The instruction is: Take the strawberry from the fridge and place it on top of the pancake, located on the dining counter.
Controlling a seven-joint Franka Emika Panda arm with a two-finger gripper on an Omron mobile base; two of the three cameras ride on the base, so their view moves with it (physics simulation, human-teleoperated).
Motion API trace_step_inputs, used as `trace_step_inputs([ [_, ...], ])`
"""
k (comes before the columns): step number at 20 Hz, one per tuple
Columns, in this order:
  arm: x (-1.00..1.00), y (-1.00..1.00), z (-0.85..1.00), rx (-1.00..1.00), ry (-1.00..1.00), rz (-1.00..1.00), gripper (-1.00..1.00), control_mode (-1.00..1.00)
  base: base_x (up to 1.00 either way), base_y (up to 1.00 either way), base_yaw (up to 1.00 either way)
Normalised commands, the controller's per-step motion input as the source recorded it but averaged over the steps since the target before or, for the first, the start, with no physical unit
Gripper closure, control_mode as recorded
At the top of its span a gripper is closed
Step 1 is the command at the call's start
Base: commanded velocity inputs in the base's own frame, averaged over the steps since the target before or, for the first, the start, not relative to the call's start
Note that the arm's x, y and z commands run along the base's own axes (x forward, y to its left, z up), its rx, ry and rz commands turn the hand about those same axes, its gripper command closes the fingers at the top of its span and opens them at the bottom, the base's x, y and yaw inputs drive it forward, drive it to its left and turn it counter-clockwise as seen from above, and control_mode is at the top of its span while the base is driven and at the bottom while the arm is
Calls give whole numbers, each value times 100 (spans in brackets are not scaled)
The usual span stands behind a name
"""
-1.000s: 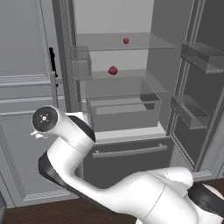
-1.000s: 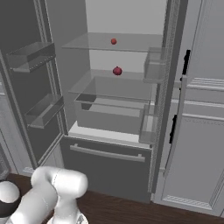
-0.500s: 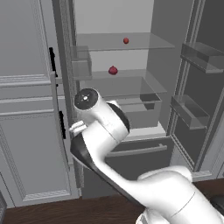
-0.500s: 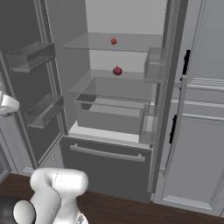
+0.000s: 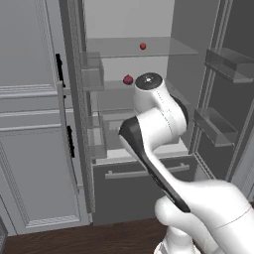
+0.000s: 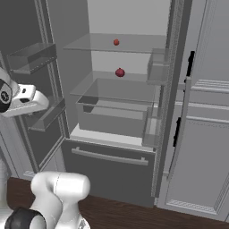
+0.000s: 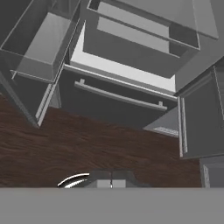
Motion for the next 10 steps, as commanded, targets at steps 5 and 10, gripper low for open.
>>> trace_step_inputs([
  [5,-19,-75,6,10,-31,0,-100,-100,0,0,0],
  [10,0,-69,52,15,6,0,-100,-100,0,0,0],
])
